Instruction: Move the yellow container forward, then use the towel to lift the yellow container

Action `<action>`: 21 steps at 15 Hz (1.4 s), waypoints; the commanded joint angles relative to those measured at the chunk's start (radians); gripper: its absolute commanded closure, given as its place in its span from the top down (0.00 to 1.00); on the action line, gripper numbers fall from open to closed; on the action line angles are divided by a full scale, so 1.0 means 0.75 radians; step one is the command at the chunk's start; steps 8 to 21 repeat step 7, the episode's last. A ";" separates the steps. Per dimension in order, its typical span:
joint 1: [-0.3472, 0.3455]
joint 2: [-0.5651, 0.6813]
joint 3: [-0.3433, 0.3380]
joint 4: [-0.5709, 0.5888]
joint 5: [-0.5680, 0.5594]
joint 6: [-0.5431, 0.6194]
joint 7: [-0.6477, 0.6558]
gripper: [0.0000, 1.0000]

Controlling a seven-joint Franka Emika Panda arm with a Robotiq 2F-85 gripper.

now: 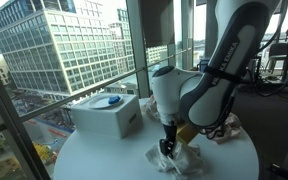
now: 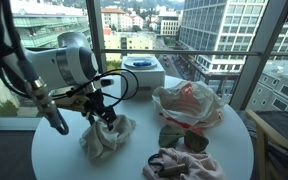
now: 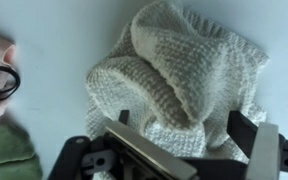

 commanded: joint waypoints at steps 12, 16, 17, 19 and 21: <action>0.108 -0.512 -0.014 -0.093 0.309 -0.464 -0.070 1.00; 0.108 -0.512 -0.014 -0.093 0.309 -0.464 -0.070 1.00; 0.108 -0.512 -0.014 -0.093 0.309 -0.464 -0.070 1.00; 0.108 -0.512 -0.014 -0.093 0.309 -0.464 -0.070 1.00; 0.108 -0.512 -0.014 -0.093 0.309 -0.464 -0.070 1.00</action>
